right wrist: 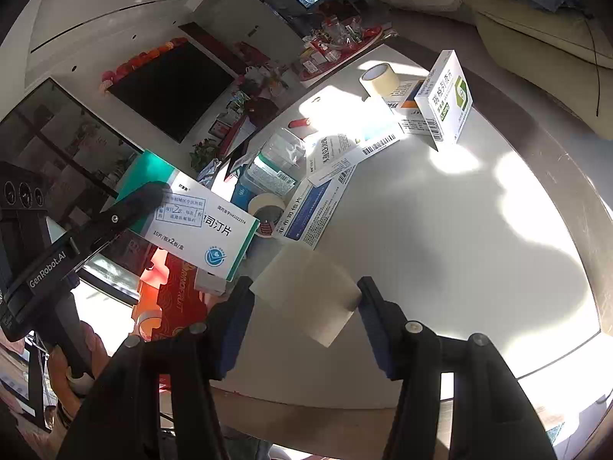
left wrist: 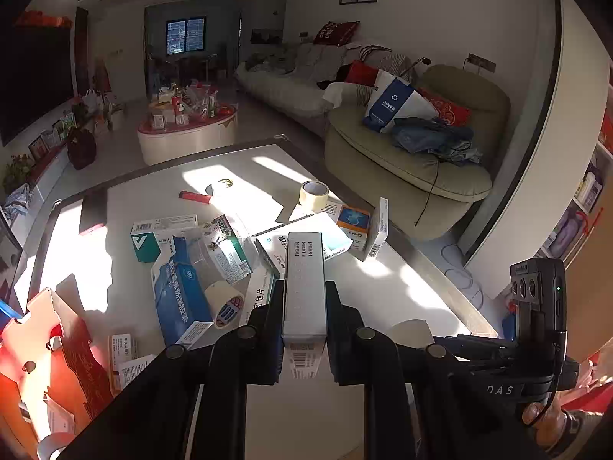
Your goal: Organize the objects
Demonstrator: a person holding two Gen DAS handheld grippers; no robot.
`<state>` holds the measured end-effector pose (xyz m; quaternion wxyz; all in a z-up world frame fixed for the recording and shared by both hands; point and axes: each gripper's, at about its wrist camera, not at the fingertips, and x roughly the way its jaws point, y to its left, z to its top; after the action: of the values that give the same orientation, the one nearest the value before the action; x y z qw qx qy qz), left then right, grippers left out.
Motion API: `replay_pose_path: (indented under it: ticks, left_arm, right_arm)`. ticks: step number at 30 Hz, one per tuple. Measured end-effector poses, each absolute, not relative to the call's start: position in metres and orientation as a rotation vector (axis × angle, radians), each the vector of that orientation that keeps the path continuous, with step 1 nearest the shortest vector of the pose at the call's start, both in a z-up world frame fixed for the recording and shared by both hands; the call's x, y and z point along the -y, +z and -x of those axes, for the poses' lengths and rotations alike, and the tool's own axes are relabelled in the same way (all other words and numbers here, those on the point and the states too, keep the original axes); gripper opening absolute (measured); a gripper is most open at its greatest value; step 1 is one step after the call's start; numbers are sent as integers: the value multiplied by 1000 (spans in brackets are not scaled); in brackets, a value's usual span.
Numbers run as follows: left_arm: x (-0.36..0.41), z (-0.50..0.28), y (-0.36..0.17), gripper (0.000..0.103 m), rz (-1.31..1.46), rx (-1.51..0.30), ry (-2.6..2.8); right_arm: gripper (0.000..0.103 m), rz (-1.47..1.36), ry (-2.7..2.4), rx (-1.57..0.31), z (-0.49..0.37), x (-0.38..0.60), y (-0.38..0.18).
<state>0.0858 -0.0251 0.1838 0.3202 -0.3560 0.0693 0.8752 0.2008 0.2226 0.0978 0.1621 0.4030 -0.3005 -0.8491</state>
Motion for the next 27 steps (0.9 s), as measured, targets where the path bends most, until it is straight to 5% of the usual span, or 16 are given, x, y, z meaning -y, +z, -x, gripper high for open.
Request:
replay_pose_path:
  ticks: [16, 27]
  left_arm:
    - [156, -122, 192, 18, 923, 130, 2560]
    - [214, -129, 207, 19, 844, 140, 2800]
  right_arm:
    - [55, -1222, -2363, 796, -207, -189, 96]
    - [55, -1228, -2335, 719, -201, -160, 110]
